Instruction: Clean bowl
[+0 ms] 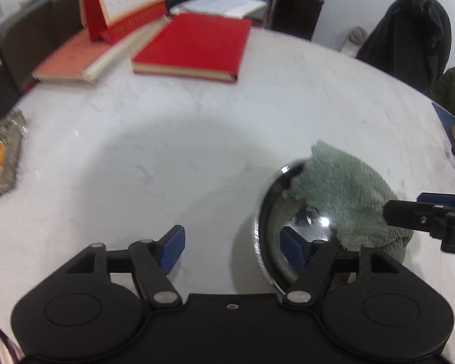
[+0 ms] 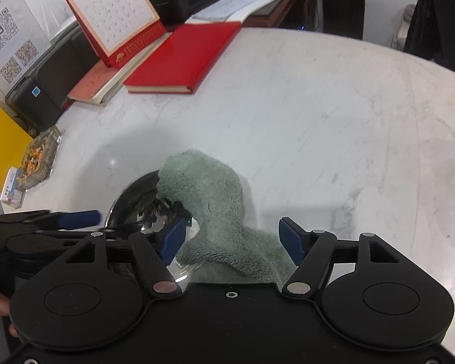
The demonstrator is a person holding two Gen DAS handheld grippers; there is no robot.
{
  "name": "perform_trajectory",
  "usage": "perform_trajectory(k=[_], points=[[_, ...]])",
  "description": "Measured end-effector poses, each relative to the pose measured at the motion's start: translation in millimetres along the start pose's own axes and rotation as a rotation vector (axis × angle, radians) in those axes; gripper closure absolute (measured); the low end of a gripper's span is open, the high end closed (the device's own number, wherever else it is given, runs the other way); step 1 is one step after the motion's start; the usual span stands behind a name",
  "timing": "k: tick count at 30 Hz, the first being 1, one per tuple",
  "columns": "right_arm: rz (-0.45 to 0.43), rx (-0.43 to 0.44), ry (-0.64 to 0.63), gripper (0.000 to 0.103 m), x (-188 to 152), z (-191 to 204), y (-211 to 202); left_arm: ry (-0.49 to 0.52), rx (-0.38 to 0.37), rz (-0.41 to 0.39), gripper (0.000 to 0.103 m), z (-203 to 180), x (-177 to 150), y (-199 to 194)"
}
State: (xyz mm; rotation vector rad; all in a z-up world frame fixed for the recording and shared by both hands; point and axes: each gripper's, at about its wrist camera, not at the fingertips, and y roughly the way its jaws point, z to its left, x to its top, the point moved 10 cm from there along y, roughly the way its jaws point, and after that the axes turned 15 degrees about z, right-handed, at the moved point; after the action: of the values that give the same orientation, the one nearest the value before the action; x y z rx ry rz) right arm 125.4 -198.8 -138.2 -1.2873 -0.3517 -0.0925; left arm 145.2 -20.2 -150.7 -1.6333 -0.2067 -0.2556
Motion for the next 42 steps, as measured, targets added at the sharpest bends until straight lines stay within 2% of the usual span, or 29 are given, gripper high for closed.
perform_trajectory(k=[1,3,5,7,8,11,14,17,20,27,37,42], points=[[-0.006,0.0,0.001,0.034,1,-1,-2,-0.003,0.001,-0.03,0.03,2,1,-8],[-0.018,0.003,0.006,0.032,2,-2,-6,-0.008,-0.001,-0.087,0.018,5,4,-19],[-0.027,0.006,0.003,0.031,3,-2,-10,-0.016,0.001,-0.191,0.016,8,7,-38],[-0.041,0.004,-0.009,0.029,6,0,-16,-0.03,0.002,-0.276,0.009,12,9,-52],[-0.055,0.003,-0.02,0.028,8,1,-20,-0.036,0.004,-0.306,0.001,13,10,-57],[-0.072,0.003,-0.034,0.027,13,4,-26,-0.043,0.022,-0.396,0.0,14,13,-75],[-0.087,0.01,-0.046,0.026,18,8,-31,-0.039,0.08,-0.424,0.0,13,18,-84],[-0.1,0.018,-0.061,0.026,22,14,-35,-0.038,0.152,-0.514,0.0,13,21,-102],[-0.107,0.025,-0.079,0.025,25,20,-37,-0.027,0.177,-0.607,0.0,11,21,-122],[-0.105,0.032,-0.102,0.024,28,29,-37,-0.053,0.065,-0.48,0.0,16,24,-112],[-0.083,0.024,-0.115,0.023,20,38,-32,-0.156,0.021,-0.174,0.001,31,8,-63],[-0.078,0.024,-0.107,0.022,14,38,-31,-0.182,0.017,-0.081,0.001,32,-9,-51]])
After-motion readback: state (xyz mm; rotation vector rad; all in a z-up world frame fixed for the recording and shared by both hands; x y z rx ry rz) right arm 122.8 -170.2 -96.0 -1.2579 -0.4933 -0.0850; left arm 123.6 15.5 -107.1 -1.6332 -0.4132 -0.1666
